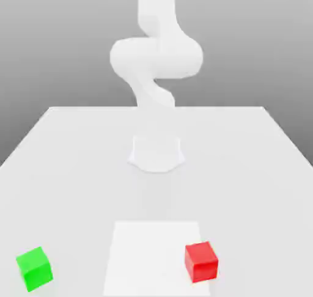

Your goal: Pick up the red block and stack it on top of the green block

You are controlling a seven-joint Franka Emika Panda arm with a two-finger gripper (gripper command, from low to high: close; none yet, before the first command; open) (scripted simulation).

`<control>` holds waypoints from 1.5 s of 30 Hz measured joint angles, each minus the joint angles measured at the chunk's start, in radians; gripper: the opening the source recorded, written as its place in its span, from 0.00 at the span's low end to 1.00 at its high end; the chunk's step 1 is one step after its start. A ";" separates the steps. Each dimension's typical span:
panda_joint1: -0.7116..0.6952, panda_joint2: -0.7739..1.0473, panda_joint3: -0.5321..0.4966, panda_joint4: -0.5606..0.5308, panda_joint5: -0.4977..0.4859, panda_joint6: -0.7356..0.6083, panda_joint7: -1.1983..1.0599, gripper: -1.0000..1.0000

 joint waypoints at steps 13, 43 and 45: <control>0.040 0.478 0.054 -0.129 -0.019 0.207 -0.019 0.50; 0.050 0.877 0.036 -0.209 -0.017 0.360 -0.026 0.00; -0.003 0.877 -0.014 -0.182 0.001 0.332 -0.016 0.00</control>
